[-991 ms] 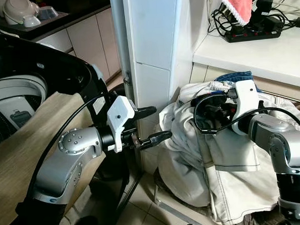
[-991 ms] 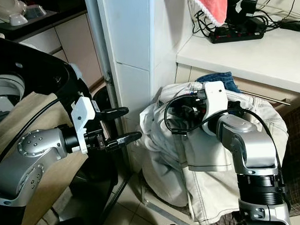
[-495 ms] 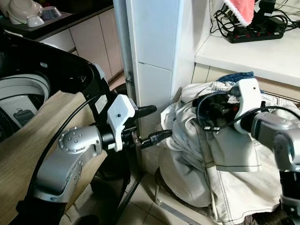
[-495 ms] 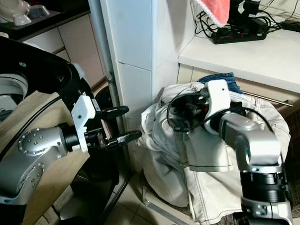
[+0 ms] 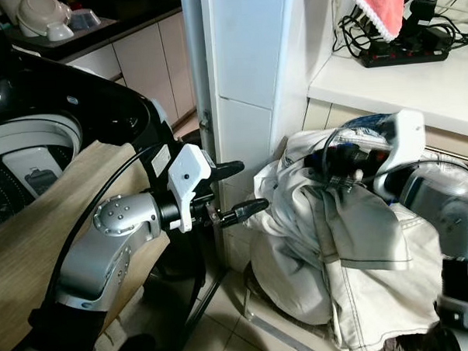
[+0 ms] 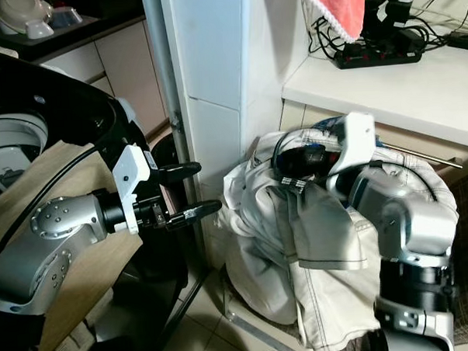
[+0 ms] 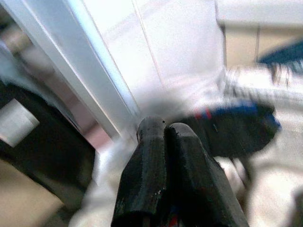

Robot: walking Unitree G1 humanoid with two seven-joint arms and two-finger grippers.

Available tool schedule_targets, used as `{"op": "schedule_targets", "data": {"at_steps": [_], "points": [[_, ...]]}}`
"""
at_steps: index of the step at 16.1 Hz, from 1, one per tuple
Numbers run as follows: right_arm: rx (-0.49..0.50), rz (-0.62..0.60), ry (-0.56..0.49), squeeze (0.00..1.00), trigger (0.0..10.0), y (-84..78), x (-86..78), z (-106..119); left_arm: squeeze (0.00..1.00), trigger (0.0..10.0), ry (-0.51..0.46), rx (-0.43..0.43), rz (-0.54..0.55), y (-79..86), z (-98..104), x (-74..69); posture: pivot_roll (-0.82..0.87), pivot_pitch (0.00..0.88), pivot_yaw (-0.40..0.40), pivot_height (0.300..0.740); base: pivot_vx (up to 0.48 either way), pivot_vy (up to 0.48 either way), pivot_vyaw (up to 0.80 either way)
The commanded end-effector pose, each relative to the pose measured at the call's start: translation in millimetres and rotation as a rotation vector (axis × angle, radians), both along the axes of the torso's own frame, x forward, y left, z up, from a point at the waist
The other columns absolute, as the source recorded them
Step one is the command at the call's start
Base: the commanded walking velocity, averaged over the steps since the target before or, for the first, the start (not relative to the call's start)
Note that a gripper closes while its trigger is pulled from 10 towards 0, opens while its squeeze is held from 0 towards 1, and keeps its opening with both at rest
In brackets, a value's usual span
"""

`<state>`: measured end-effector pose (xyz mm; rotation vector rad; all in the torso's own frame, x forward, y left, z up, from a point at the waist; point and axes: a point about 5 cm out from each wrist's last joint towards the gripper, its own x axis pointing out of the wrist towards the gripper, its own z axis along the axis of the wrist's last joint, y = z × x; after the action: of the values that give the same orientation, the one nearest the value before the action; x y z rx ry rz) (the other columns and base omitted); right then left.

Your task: Clothes washing

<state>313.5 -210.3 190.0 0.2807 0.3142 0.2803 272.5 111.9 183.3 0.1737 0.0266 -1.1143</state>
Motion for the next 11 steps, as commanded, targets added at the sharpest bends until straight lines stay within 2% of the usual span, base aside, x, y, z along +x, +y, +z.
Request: {"op": "schedule_targets", "data": {"at_steps": [1, 5, 7, 8, 9, 11], "points": [[0.108, 0.013, -0.071, 0.0, 0.0, 0.2, -1.2, 20, 0.0, 10.0, -0.004, -0.004, 0.018, -0.4, 2, 3.1, -0.09, 0.0, 0.041, 0.74, 0.0, 0.0, 0.0], [0.188, 0.023, -0.117, 0.0, 0.0, -5.1, -3.1, 38, 0.0, 10.0, -0.01, -0.03, 0.029, -2.4, 5, 3.9, -0.09, 0.0, 0.036, 0.74, 0.0, 0.0, 0.0], [0.209, 0.082, -0.168, 0.0, 0.0, -6.0, -5.6, 58, 0.0, 10.0, -0.063, -0.126, 0.069, -11.1, 21, 11.9, -0.09, 0.0, 0.035, 0.74, 0.0, 0.0, 0.0], [0.225, 0.105, -0.177, 0.0, 0.0, -5.3, -7.0, 64, 0.68, 10.0, -0.073, -0.163, 0.077, -14.6, 25, 14.5, -0.09, 0.0, 0.035, 0.74, 0.0, 0.0, 0.0], [0.252, 0.156, -0.197, 0.0, 0.0, -3.0, -10.2, 74, 1.0, 10.0, -0.078, -0.24, 0.073, -21.5, 34, 17.4, -0.09, 0.0, 0.035, 0.74, 0.0, 0.0, 0.0], [0.298, 0.276, -0.266, 0.0, 0.0, 5.4, -15.7, 97, 1.0, 10.0, -0.11, -0.285, 0.033, -30.7, 46, 17.8, -0.1, 0.0, 0.029, 0.74, 0.0, 0.0, 0.0]]}}
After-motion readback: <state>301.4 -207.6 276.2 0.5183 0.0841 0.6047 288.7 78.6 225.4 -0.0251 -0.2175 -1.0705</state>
